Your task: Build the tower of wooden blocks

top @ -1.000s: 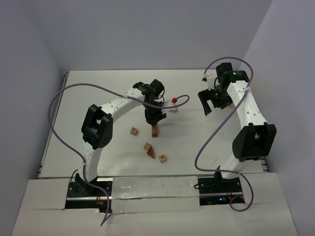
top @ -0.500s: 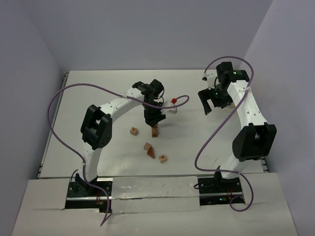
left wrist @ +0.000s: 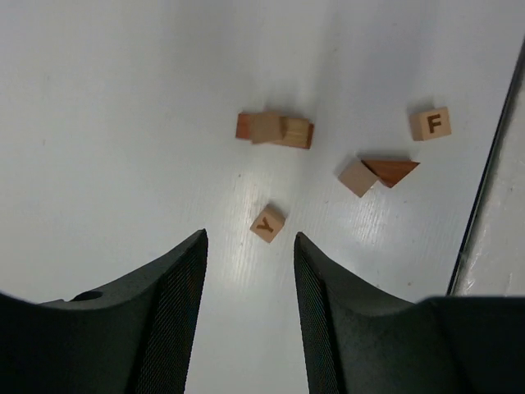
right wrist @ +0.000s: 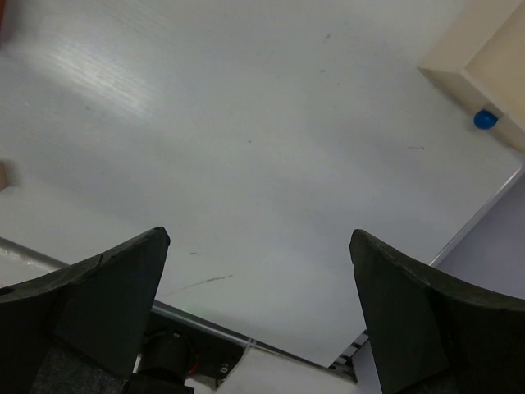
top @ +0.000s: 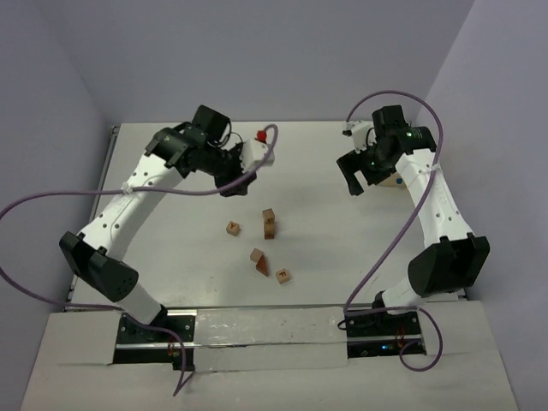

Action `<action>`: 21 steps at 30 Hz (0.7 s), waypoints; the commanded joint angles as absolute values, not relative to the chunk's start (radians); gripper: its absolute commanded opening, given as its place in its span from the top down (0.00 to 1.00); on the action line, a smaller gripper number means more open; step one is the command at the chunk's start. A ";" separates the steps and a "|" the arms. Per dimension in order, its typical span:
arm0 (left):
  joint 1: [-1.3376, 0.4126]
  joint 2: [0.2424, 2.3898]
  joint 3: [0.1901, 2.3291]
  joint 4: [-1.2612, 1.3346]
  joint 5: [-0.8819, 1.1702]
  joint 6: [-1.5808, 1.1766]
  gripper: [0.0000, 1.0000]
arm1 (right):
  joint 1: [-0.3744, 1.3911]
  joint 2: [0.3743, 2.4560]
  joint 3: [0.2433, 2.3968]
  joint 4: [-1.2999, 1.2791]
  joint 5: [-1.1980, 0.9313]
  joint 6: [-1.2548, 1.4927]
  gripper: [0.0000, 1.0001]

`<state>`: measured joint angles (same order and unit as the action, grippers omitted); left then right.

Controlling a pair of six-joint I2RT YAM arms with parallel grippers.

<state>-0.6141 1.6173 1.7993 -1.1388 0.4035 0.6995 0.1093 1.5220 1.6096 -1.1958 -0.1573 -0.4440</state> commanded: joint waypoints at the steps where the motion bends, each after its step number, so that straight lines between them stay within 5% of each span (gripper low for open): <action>1: -0.348 1.647 1.764 -1.071 0.600 0.464 0.47 | 0.222 1.431 1.498 -1.090 -0.160 -0.506 0.02; 14: -0.051 1.577 1.547 -1.006 0.745 0.224 0.55 | 0.666 1.362 1.221 -0.894 -0.087 -0.589 0.38; 21: -0.037 1.532 1.476 -0.991 0.772 0.217 0.54 | 0.877 1.344 1.106 -0.835 -0.079 -0.685 0.46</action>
<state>-0.0416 1.5984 1.4849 -1.0186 0.7033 0.2408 0.7762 1.3842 1.1526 -0.9019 -0.0879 -0.6104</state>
